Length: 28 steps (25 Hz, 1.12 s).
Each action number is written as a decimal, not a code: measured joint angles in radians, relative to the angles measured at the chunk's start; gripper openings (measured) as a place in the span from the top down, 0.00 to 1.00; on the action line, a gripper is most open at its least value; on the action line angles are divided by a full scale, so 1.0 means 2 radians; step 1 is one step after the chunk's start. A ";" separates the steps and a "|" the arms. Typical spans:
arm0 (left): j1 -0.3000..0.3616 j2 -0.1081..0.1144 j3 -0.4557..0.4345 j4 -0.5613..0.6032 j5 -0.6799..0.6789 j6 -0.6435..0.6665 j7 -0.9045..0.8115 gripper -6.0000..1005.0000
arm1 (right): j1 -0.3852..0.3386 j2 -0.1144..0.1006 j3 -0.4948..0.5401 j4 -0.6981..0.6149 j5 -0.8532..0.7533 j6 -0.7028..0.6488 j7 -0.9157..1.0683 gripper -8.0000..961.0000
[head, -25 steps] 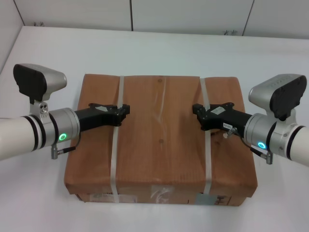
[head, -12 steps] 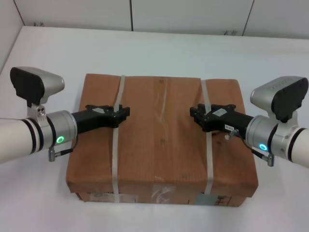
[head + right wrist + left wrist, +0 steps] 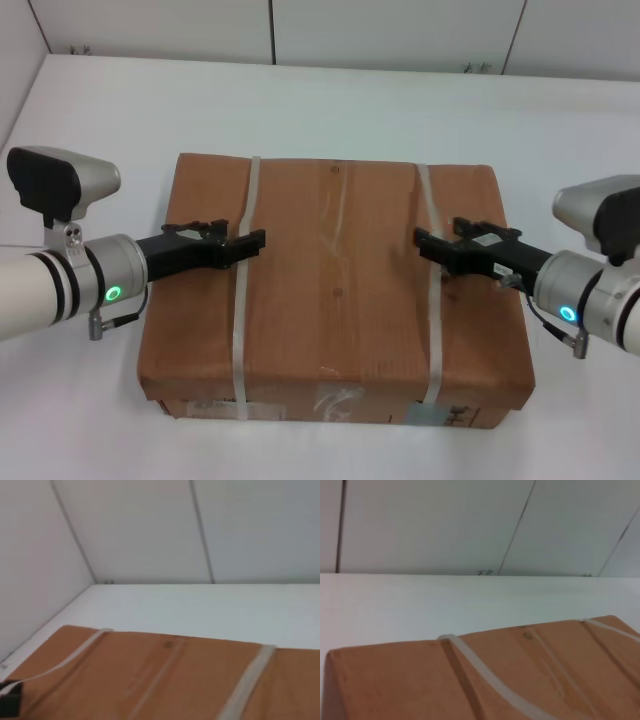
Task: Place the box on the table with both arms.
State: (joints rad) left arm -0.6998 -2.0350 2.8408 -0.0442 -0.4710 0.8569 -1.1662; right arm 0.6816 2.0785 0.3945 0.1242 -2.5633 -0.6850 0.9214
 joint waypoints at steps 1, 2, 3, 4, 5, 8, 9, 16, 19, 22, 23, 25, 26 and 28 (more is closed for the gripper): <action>0.000 0.000 0.000 -0.001 0.000 -0.001 -0.002 0.43 | -0.003 0.000 0.005 -0.002 0.000 0.000 0.000 0.50; 0.001 0.001 -0.001 -0.002 0.000 -0.001 -0.003 0.41 | -0.005 0.000 0.009 -0.003 0.000 0.000 0.000 0.46; 0.001 0.001 -0.001 -0.002 0.000 -0.001 -0.004 0.39 | -0.007 0.000 0.014 -0.004 0.000 0.000 0.000 0.40; 0.001 0.002 -0.001 -0.002 0.000 0.000 -0.004 0.36 | -0.009 0.000 0.018 -0.005 0.000 -0.002 0.000 0.35; 0.002 0.002 -0.001 -0.003 0.000 0.004 -0.004 0.34 | -0.012 0.000 0.021 -0.006 0.000 -0.003 -0.001 0.30; 0.006 0.005 -0.001 -0.003 -0.007 0.031 -0.003 0.29 | -0.017 0.000 0.028 -0.006 0.000 -0.009 -0.002 0.19; 0.009 0.007 -0.001 -0.003 -0.013 0.045 -0.002 0.27 | -0.018 0.000 0.029 -0.007 0.000 -0.014 -0.003 0.19; 0.028 0.027 -0.001 -0.004 -0.047 0.163 0.010 0.23 | -0.025 -0.001 0.030 -0.034 -0.001 -0.087 -0.003 0.19; 0.035 0.032 -0.001 -0.004 -0.053 0.215 0.038 0.23 | -0.027 -0.002 0.023 -0.062 -0.007 -0.155 -0.006 0.19; 0.038 0.041 0.003 -0.004 -0.052 0.268 0.056 0.24 | -0.024 -0.004 -0.001 -0.105 -0.013 -0.258 -0.015 0.19; 0.039 0.044 0.004 -0.005 -0.049 0.289 0.061 0.24 | -0.023 -0.004 -0.014 -0.120 -0.014 -0.296 -0.018 0.19; 0.039 0.051 0.007 -0.006 -0.040 0.331 0.070 0.24 | -0.015 -0.005 -0.058 -0.158 -0.014 -0.399 -0.023 0.19; 0.039 0.054 0.009 -0.008 -0.035 0.356 0.077 0.24 | -0.011 -0.005 -0.074 -0.170 -0.014 -0.424 -0.023 0.19; 0.038 0.058 0.012 -0.012 -0.022 0.396 0.089 0.24 | -0.008 -0.005 -0.086 -0.179 -0.014 -0.445 -0.023 0.19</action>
State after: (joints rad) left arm -0.6229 -1.9183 2.8641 -0.0673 -0.5143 1.6498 -0.9872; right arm 0.6660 2.0678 0.2221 -0.2330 -2.5913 -1.5754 0.8757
